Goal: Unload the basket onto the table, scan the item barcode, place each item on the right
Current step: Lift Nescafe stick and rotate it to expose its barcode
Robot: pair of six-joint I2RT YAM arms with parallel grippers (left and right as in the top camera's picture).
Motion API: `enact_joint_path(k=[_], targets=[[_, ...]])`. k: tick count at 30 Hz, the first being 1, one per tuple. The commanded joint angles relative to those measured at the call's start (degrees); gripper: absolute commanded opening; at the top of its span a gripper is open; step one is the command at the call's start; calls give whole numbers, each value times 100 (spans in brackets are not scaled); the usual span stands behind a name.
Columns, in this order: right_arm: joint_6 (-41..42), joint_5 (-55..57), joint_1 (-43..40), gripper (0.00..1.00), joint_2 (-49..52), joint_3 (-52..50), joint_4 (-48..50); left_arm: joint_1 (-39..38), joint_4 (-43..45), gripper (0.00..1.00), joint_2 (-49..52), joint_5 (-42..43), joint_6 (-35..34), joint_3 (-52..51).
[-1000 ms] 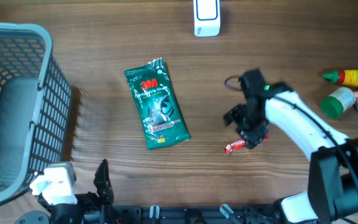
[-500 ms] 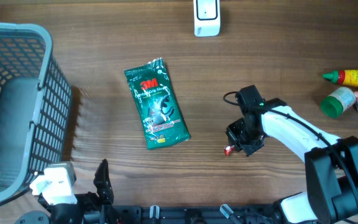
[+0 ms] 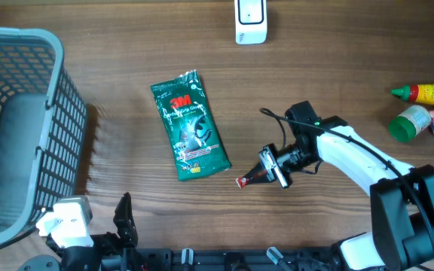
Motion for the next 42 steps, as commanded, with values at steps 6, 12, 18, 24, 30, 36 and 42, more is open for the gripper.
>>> enact_joint_path(k=[6,12,18,24,30,36,42], targets=[[337,-1665,2,5,17,101,1187,31,20,100,-35,68,-76,4],[3003,-1963,17,4,15,98,841,31,20,100,-35,66,-76,4],[4470,-1961,-234,4,44,120,1121,31,20,100,-35,68,-76,4],[4470,-2068,-1346,4,297,125,-1075,31,20,100,-35,68,-76,4],[4468,-1657,-1569,4,352,122,-1873,31,20,100,-35,68,-76,4],[4470,-1003,-1569,4,352,122,-1862,31,20,100,-35,68,-76,4],[4468,-831,-1569,4,352,122,-1843,31,20,100,-35,66,-76,4]])
